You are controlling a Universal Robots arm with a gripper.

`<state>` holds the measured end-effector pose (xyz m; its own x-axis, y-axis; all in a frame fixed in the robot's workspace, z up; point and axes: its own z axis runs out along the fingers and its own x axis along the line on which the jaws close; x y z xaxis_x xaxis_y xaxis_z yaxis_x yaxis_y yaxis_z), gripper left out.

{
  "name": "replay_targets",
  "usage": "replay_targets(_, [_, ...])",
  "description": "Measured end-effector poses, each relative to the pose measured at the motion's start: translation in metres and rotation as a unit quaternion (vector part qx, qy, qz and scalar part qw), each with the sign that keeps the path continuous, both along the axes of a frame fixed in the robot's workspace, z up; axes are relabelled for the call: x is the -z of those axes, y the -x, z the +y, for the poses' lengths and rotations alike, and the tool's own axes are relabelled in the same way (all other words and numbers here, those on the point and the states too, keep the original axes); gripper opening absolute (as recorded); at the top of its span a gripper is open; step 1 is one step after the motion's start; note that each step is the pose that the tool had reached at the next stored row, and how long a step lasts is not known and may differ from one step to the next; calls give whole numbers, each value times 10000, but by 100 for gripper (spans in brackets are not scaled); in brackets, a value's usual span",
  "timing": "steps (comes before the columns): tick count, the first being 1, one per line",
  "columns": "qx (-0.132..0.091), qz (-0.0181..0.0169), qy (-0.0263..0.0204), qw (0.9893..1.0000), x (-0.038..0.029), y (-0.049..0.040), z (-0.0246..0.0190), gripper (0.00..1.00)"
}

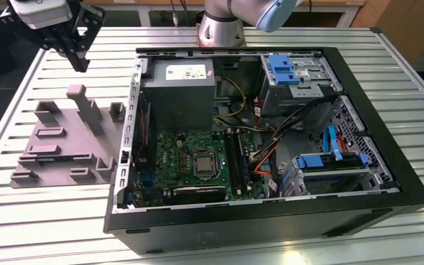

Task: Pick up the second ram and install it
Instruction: 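Reach for the second ram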

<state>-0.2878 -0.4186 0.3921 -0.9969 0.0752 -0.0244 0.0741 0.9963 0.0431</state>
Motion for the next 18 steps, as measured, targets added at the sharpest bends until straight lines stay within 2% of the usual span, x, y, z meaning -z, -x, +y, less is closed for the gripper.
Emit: replay_targets(18, [0,0,0,10000,2,271,0,11])
